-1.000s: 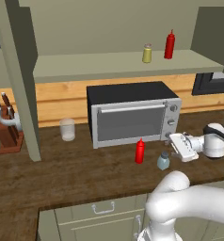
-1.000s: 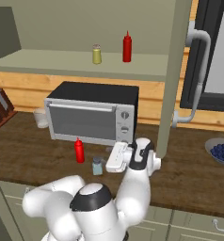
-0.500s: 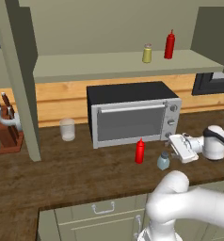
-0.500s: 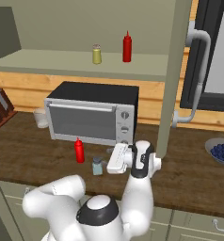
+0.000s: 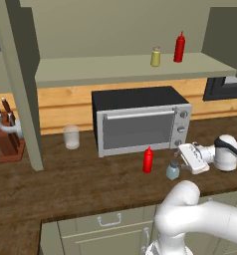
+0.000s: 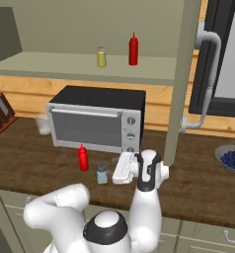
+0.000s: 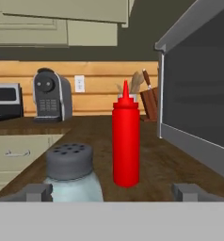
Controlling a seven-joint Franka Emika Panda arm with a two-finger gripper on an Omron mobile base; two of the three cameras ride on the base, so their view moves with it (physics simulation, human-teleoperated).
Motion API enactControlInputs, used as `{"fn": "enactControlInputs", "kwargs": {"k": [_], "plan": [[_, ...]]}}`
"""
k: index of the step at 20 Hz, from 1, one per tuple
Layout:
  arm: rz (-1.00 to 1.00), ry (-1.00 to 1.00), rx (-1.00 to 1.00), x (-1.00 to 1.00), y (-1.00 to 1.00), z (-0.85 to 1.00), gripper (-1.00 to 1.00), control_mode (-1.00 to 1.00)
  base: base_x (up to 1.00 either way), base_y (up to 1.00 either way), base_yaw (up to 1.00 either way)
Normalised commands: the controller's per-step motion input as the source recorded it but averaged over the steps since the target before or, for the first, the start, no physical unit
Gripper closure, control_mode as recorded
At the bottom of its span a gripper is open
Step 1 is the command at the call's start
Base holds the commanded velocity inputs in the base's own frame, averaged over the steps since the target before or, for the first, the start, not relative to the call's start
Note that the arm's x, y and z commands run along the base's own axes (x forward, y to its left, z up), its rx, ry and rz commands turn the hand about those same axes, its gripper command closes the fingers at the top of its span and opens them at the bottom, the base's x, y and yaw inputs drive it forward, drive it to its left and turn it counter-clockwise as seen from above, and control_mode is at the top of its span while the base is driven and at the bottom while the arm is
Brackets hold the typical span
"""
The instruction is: Put the shaker and condiment bottle from the counter next to their counterparts in the cabinet.
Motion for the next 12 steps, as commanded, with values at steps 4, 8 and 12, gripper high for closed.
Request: {"fn": "enactControlInputs", "kwargs": {"k": [4,8,12], "plan": [[0.00,0.00,-0.02,0.00,0.00,-0.14,-1.00,-1.00,0.00,0.00,0.00],[0.00,0.00,0.00,0.00,0.00,-0.13,-1.00,-1.00,0.00,0.00,0.00],[0.00,0.00,0.00,0.00,0.00,-0.13,-1.00,-1.00,0.00,0.00,0.00]]}}
